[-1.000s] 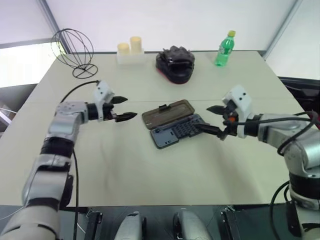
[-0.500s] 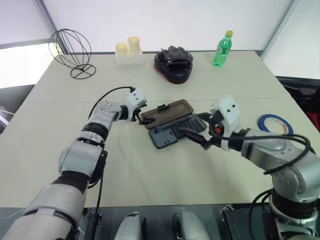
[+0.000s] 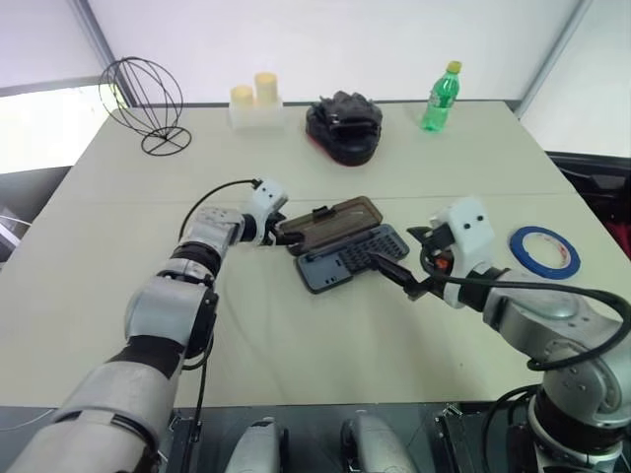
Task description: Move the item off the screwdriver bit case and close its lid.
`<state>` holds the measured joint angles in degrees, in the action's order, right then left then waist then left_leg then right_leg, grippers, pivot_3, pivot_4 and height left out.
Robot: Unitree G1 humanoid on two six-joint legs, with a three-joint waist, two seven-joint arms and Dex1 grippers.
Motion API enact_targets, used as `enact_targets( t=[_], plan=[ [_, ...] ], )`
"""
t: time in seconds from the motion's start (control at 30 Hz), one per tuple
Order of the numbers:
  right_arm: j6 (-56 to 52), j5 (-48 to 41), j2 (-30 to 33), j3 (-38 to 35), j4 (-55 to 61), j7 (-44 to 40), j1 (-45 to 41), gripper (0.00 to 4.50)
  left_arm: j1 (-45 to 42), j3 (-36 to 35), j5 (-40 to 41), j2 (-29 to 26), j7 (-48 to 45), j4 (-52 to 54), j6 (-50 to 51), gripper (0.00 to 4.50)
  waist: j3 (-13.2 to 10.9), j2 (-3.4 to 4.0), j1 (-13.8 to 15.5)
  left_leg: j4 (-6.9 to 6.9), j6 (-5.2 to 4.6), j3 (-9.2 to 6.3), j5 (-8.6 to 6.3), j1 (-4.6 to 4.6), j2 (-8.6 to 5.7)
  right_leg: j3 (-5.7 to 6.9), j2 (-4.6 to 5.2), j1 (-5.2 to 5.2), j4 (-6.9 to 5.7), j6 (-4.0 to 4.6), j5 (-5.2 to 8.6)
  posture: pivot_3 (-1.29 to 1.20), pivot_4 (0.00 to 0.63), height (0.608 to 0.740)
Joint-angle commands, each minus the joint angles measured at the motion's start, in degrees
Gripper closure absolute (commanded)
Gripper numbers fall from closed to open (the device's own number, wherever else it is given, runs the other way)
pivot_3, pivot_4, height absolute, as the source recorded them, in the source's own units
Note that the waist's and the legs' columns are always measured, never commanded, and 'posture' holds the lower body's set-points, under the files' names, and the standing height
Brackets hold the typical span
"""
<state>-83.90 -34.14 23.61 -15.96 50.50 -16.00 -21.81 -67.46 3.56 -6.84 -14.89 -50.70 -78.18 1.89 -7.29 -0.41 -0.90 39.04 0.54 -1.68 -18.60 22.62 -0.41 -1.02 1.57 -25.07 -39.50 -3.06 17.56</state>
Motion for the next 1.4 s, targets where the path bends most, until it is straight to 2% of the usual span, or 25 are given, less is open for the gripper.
enact_targets(
  t=[0.03, 0.33, 0.5, 0.53, 0.6, 0.7, 0.93, 1.0, 1.13, 1.4],
  plan=[
    [-0.5, -0.7, 0.1, -1.9, 2.0, 0.3, -0.7, 0.00, 1.2, 0.9, -2.5, 0.4, -0.1, -0.3, 0.2, 2.29, 0.0, 0.00, 0.0, 0.00, 0.00, 0.00, 0.00, -0.01, 0.00, 0.00, 0.00, 0.01, 0.00, 0.00, 0.00, 0.00, 0.150, 0.740],
    [-0.2, -0.6, 0.6, -1.8, 0.9, 0.2, -0.7, 0.00, 1.9, 1.0, -4.4, -0.7, 2.6, -0.4, -0.1, 2.29, 0.0, -0.01, 0.0, 0.00, -0.04, -0.03, -0.02, -0.11, -0.02, 0.00, 0.01, 0.13, 0.01, 0.00, 0.00, 0.00, 0.150, 0.740],
    [-0.4, -0.6, 0.7, -2.1, 0.9, 0.3, -0.5, 0.00, 3.3, 2.5, -6.5, -1.3, 0.7, -0.8, 2.2, 2.29, 0.1, -0.02, -0.2, 0.01, -0.05, -0.04, -0.03, -0.22, -0.02, -0.01, -0.01, 0.21, 0.01, 0.00, 0.00, 0.00, 0.150, 0.740],
    [-0.4, -0.7, 0.7, -2.2, 1.0, 0.4, -0.5, 0.00, 3.4, 2.4, -6.6, -1.3, 0.5, -0.8, 2.6, 2.70, 0.1, -0.02, -0.2, 0.01, -0.07, -0.05, -0.04, -0.24, -0.01, -0.02, -0.03, 0.21, 0.00, 0.00, 0.00, 0.00, 0.150, 0.740],
    [-0.6, -0.6, 0.6, -2.4, 1.0, 0.5, -0.4, 0.00, 3.6, 2.3, -6.8, -1.3, -0.1, -0.6, 2.8, 3.09, 0.1, 0.00, -0.2, 0.01, -0.07, -0.07, -0.04, -0.26, 0.00, -0.02, -0.04, 0.22, 0.00, 0.00, 0.00, 0.00, 0.150, 0.740],
    [-0.6, -0.5, 0.5, -2.7, 1.0, 0.8, -0.3, 0.00, 3.6, 2.0, -6.8, -1.3, -0.7, -0.5, 2.9, 4.42, 0.2, 0.01, -0.2, 0.02, -0.11, -0.07, -0.06, -0.29, 0.00, -0.04, -0.05, 0.23, -0.02, -0.01, 0.00, 0.00, 0.150, 0.740],
    [-0.2, -0.5, 0.6, -2.5, 0.2, 1.0, -0.5, 0.00, 3.4, 2.4, -7.8, -1.2, 0.1, -0.4, 1.8, 4.46, 0.3, 0.08, -0.1, 0.02, -0.14, -0.07, -0.08, -0.30, -0.01, -0.03, -0.04, 0.25, -0.07, -0.01, 0.01, 0.00, 0.150, 0.740],
    [0.0, -0.6, 0.7, -2.5, 0.1, 0.8, -0.3, 0.00, 3.0, 4.6, -10.0, -1.4, -1.8, -0.1, -2.1, 4.46, 0.3, 0.08, -0.1, 0.01, -0.15, -0.07, -0.08, -0.31, -0.01, -0.03, -0.04, 0.25, -0.07, -0.01, 0.01, 0.00, 0.150, 0.740],
    [0.3, -1.7, 3.6, -2.1, 0.4, -1.7, 1.8, 0.00, 1.3, 15.8, -20.2, -3.0, -3.6, 0.8, -21.1, 4.46, 0.3, 0.08, 0.1, 0.01, -0.14, -0.07, -0.08, -0.30, -0.01, -0.03, -0.04, 0.26, -0.07, -0.01, 0.01, 0.00, 0.150, 0.740],
    [4.7, -3.8, 12.7, -1.2, 1.6, -8.6, 9.8, 0.00, -3.3, 20.3, -23.3, -4.0, -8.7, 0.7, -36.5, 4.46, 0.3, 0.04, 0.2, 0.02, -0.49, -0.06, -0.28, -0.21, -0.03, -0.01, -0.04, 0.27, 0.08, -0.03, 0.02, 0.00, 0.150, 0.740]
  ],
)
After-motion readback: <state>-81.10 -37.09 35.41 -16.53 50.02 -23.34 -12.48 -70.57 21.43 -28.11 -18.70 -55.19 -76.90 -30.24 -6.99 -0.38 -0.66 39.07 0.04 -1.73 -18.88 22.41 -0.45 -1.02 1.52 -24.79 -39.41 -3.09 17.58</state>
